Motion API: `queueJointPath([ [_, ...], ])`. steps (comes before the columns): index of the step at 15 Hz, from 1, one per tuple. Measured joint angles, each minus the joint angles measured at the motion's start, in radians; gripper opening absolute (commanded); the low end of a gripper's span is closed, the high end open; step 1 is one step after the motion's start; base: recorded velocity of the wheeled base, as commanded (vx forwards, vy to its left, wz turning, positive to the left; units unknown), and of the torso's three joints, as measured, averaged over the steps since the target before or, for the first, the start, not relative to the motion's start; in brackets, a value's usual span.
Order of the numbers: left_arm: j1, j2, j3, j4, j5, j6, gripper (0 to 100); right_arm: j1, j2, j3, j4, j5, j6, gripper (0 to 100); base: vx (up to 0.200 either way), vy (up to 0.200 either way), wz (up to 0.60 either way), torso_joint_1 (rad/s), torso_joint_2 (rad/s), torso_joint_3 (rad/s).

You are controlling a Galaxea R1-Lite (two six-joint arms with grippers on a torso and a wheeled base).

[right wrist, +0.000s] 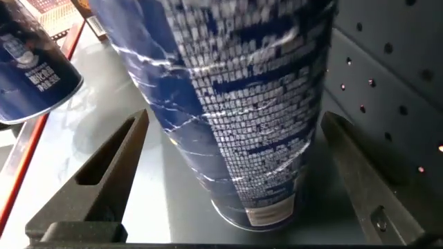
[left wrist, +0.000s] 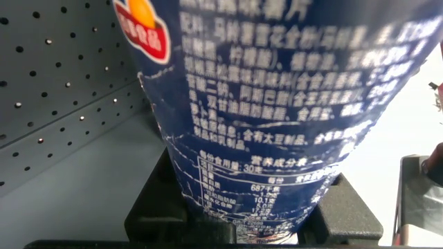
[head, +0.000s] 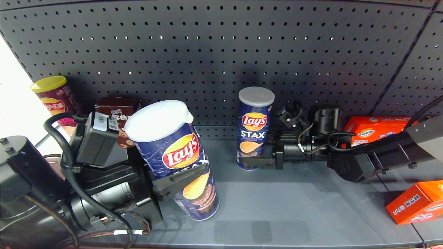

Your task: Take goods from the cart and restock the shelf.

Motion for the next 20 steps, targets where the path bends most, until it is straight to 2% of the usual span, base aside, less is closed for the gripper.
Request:
queueJointPath([
  [5, 0.000, 0.000, 0.000, 0.000, 0.000, 0.000, 0, 0.005, 0.024, -0.026, 0.000, 0.000, 0.000, 100, 0.000, 0.000, 0.00, 0.000, 0.00, 0.000],
  [6, 0.000, 0.000, 0.001, 0.000, 0.000, 0.000, 0, 0.007, 0.030, -0.033, -0.001, -0.001, 0.000, 0, 0.000, 0.000, 0.00, 0.000, 0.00, 0.000],
  [10, 0.005, 0.000, 0.000, -0.001, 0.000, 0.000, 0, 0.028, 0.043, -0.053, -0.004, -0.064, 0.000, 0, 0.000, 0.000, 0.00, 0.000, 0.00, 0.000],
  [14, 0.018, -0.003, 0.000, -0.002, 0.000, 0.000, 0, 0.031, 0.029, -0.034, -0.002, -0.072, 0.000, 0, 0.000, 0.000, 0.00, 0.000, 0.00, 0.000],
  [16, 0.022, -0.005, 0.000, -0.002, 0.000, 0.000, 0, 0.031, -0.011, 0.010, 0.003, -0.078, 0.000, 0, 0.000, 0.000, 0.00, 0.000, 0.00, 0.000],
  [20, 0.032, -0.007, 0.004, -0.001, -0.001, 0.000, 0, 0.050, -0.148, 0.163, -0.033, -0.157, 0.000, 0, 0.000, 0.000, 0.00, 0.000, 0.00, 0.000],
])
